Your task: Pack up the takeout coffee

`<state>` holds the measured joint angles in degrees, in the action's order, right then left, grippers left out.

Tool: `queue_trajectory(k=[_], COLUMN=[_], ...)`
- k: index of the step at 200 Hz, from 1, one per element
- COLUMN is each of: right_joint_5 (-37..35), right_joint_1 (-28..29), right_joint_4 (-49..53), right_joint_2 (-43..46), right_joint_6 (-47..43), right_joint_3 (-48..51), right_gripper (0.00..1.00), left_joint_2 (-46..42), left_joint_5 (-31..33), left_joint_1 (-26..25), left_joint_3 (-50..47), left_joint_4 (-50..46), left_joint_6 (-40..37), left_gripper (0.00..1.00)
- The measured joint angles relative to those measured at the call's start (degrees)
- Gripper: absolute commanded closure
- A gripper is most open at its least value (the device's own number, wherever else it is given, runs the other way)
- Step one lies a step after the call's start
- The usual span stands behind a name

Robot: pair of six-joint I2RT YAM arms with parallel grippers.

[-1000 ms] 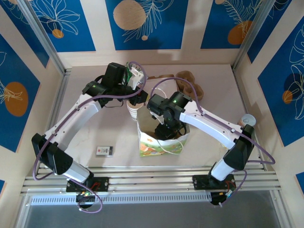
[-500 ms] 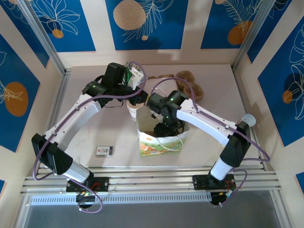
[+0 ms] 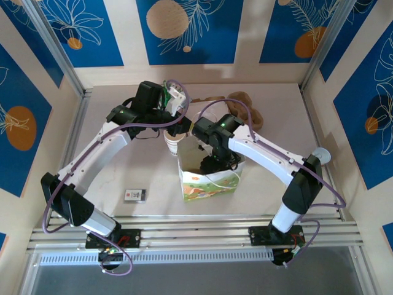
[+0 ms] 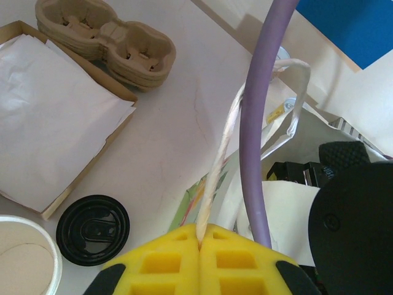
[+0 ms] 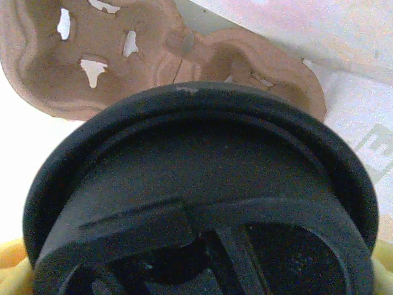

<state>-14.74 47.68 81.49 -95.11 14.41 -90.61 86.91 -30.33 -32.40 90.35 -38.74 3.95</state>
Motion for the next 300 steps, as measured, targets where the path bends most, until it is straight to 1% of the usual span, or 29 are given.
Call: queue_trajectory(k=[62, 129, 185, 300], right_joint_5=[0.7, 1.3, 1.4, 1.9], right_joint_1=[-1.7, -4.1, -5.0, -6.5], right_joint_4=[-2.2, -5.0, -6.8, -9.4], right_joint_2=[0.2, 3.9, 3.9, 3.5], right_joint_6=[0.1, 2.3, 4.2, 4.6], right_joint_3=[3.6, 7.8, 9.0, 11.3], right_gripper=[0.24, 0.24, 0.24, 0.24], left_joint_2=[-0.5, -0.6, -0.6, -0.6], left_joint_5=[-0.3, -1.1, -1.4, -2.9], left_joint_1=[0.0, 0.0, 0.0, -0.2], left_joint_3=[-0.3, -0.9, -0.9, -1.0], left_joint_4=[0.2, 0.6, 0.6, 0.6], left_joint_6=[0.0, -0.7, -1.1, -1.5], left_gripper=[1.0, 1.0, 1.0, 1.0])
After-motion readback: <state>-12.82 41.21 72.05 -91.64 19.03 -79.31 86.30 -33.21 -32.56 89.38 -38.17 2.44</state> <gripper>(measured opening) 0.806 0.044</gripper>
